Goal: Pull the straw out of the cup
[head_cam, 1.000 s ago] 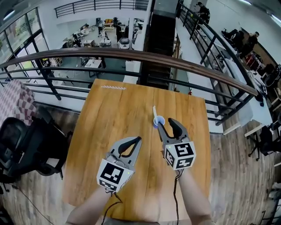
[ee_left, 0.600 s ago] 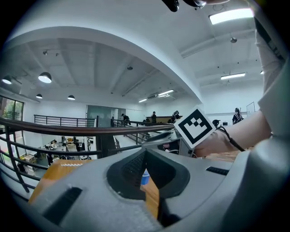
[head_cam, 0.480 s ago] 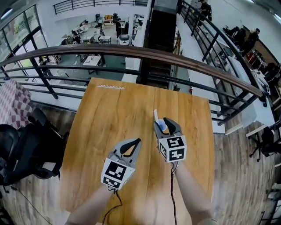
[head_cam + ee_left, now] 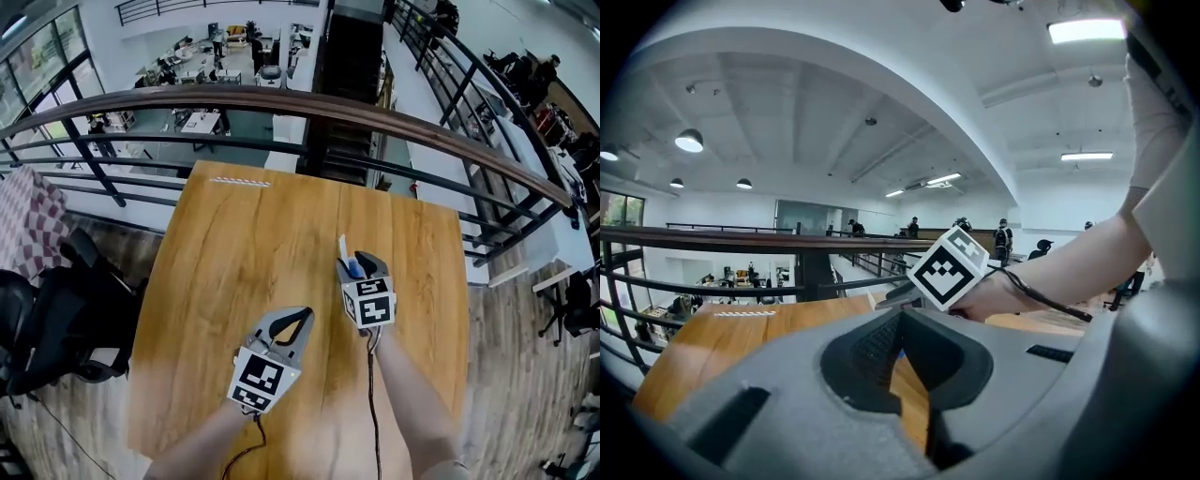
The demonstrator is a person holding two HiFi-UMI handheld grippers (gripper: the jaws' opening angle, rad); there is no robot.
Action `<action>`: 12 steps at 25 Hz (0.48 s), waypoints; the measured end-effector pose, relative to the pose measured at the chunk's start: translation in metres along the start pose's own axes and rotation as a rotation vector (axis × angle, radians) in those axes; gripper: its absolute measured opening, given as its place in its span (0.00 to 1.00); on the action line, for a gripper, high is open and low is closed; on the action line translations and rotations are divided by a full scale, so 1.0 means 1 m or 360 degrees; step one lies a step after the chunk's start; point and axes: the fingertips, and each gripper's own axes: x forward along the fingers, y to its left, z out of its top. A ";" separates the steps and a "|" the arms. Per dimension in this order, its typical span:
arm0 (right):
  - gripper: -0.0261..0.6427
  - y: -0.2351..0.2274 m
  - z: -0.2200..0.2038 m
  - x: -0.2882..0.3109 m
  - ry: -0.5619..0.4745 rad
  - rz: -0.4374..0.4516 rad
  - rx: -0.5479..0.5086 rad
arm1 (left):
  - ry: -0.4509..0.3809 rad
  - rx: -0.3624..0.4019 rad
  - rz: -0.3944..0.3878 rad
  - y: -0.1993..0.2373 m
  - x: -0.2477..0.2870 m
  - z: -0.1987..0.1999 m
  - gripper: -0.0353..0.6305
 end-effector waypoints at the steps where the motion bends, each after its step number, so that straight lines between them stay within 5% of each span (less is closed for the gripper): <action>1: 0.29 -0.002 -0.002 0.005 0.0016 -0.0014 -0.0002 | 0.0008 0.0007 -0.0005 -0.001 0.002 -0.002 0.07; 12: 0.27 -0.001 -0.018 0.037 0.0143 -0.0014 -0.0080 | 0.0047 -0.0037 0.0012 0.004 0.001 -0.018 0.07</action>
